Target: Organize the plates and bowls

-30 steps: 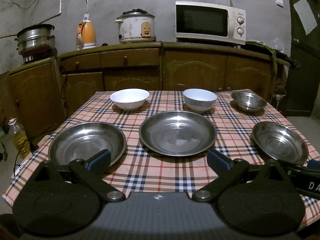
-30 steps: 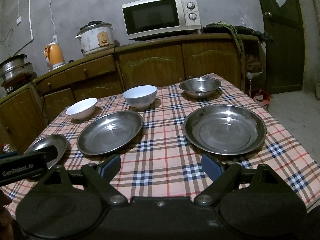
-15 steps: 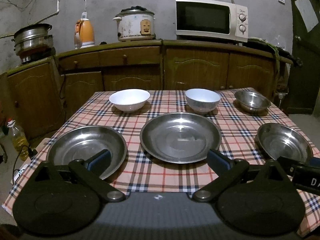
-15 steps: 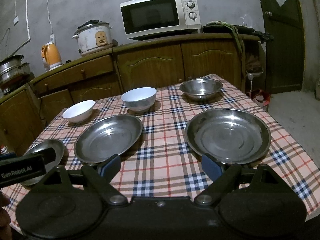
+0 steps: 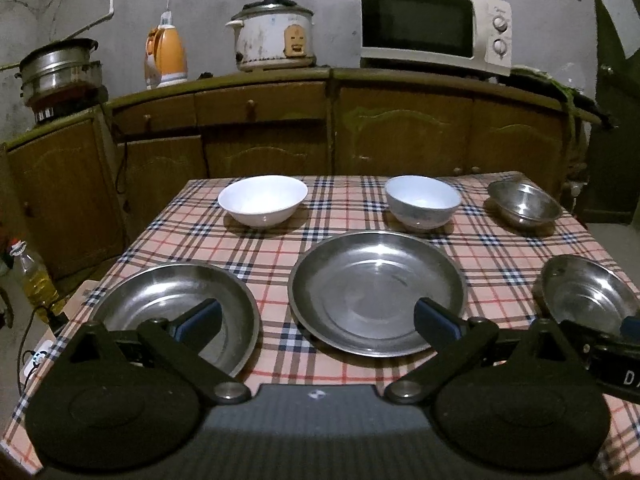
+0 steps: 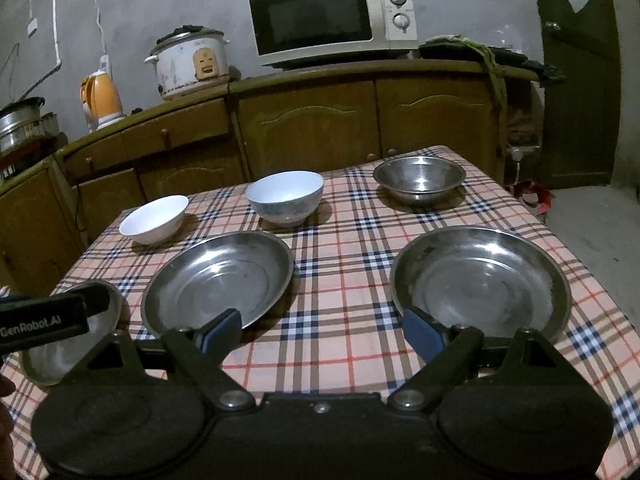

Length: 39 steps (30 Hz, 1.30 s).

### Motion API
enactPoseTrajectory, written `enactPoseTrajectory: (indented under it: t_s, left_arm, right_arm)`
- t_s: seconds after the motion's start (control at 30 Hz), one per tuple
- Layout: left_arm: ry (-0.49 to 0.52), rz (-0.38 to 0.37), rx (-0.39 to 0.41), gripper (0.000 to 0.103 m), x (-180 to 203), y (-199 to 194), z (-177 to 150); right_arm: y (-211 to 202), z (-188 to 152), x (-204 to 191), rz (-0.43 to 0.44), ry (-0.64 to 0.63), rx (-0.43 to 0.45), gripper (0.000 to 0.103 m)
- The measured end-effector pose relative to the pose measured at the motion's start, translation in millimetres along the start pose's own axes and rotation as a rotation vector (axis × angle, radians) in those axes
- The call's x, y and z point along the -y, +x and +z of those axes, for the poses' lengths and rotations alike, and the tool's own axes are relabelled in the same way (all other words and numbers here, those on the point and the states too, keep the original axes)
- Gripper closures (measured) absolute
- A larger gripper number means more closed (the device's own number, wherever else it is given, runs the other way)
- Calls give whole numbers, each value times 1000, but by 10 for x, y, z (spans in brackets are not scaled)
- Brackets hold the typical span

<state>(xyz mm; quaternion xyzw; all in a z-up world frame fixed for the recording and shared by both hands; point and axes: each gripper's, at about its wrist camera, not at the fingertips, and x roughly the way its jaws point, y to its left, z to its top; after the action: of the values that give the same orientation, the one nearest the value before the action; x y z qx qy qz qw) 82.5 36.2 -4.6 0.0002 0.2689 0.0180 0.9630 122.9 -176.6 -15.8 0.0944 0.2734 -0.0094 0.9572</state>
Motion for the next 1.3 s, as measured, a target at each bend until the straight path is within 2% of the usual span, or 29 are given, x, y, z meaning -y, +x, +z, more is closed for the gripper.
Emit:
enactPoseTrajectory:
  t_s: [0.1,0.23,0.57,0.7,0.77,0.83,0.87,0.93,1.0,1.03,1.07,1.1,1.13,1.2,1.3]
  left_arm:
    - [-27,3,-55,0,-61,171,10]
    - [-19,17,-80,0,-112,405,61]
    - [10,21,-80,3,-86,1110,275]
    - [22,14,-128,12,-55,1373,280]
    - [30,19,-157,16,-58,1500,284]
    - [28,16,-185,28,-66,1611,289]
    - [27,15,-202,33,-71,1657,291]
    - [24,2,-229,52,-65,1732,302]
    - [36,-5,-241,56,-39,1777,292]
    - [43,-3,-236,63,-21,1797,294]
    - [52,2,-233,69,-23,1796,290]
    - [53,5,-230,79,-26,1785,290]
    - [49,-2,-230,84,-37,1772,298]
    - [50,-7,-240,88,-43,1754,325]
    - [61,-9,-226,91,-19,1670,336]
  right_arm:
    - [149,36,-14,8,-13,-6,1]
    - [427,109,-7,17,-27,-16,1]
    - [1252,269,2,51,-45,-85,1]
    - [1506,285,19,52,-35,-124,3]
    - [1612,299,30,68,-20,-140,8]
    - [1704,310,20,76,-19,-153,10]
    - [1747,310,10,85,-22,-161,14]
    - [1829,306,2,100,-19,-186,20]
    - [1894,292,-9,108,-14,-203,36]
    - [1907,288,-12,118,-9,-199,40]
    - [1907,289,-20,124,-5,-199,56]
    - [1909,297,-30,136,-1,-200,76]
    - [1905,309,-49,145,-3,-200,85]
    - [1887,331,-86,120,-16,-195,86]
    - [1833,357,-27,129,8,-191,86]
